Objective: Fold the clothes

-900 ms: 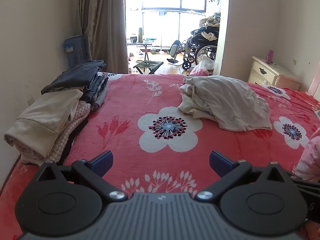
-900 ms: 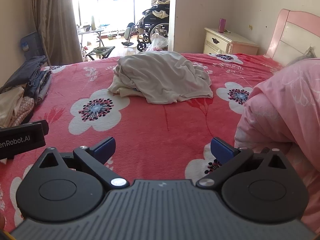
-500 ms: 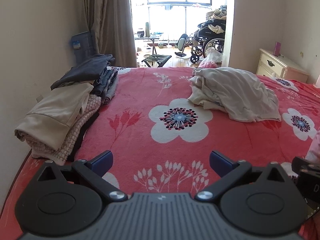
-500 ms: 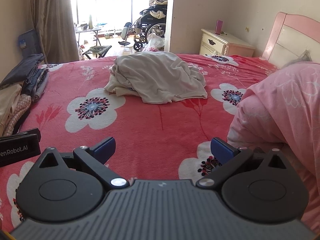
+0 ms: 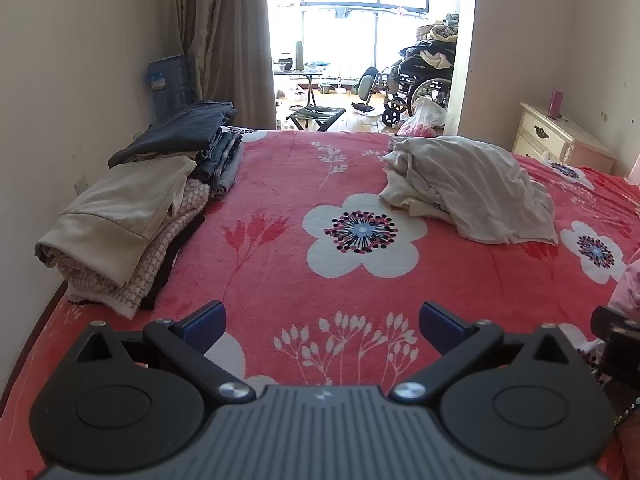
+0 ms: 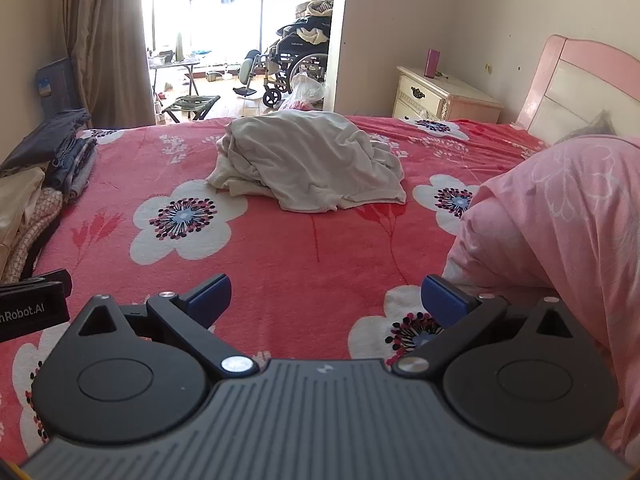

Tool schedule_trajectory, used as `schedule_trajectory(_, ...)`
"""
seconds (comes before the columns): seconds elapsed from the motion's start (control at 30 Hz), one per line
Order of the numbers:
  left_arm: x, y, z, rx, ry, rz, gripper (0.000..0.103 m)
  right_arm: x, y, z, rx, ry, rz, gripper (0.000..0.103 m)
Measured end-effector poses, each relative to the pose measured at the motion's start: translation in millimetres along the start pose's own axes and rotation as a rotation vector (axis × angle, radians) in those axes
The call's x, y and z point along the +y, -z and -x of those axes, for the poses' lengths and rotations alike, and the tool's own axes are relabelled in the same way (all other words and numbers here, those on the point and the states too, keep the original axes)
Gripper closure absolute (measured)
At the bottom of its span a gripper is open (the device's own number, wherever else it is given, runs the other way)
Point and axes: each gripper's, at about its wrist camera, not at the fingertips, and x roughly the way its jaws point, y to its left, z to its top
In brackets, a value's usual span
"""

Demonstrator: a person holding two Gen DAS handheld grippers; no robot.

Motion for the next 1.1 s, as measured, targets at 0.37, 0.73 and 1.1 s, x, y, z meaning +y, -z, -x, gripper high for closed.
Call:
schedule_trajectory(0.37,1.2,3.5,10.1,-0.018,-0.006,-0.008,0.000,4.6,0.7,9.0,-0.010,-0.006,0.011,0.001)
schedule_trajectory(0.73,4.7,1.5,8.1,-0.008,-0.004,-0.003,0.000,7.5,1.0,10.2,-0.004,-0.011,0.012,0.001)
schedule_trajectory(1.1,5.5,1.3,4.2,-0.003,-0.008,0.000,0.000,7.2,1.6,8.5,-0.002,-0.012,0.015,0.001)
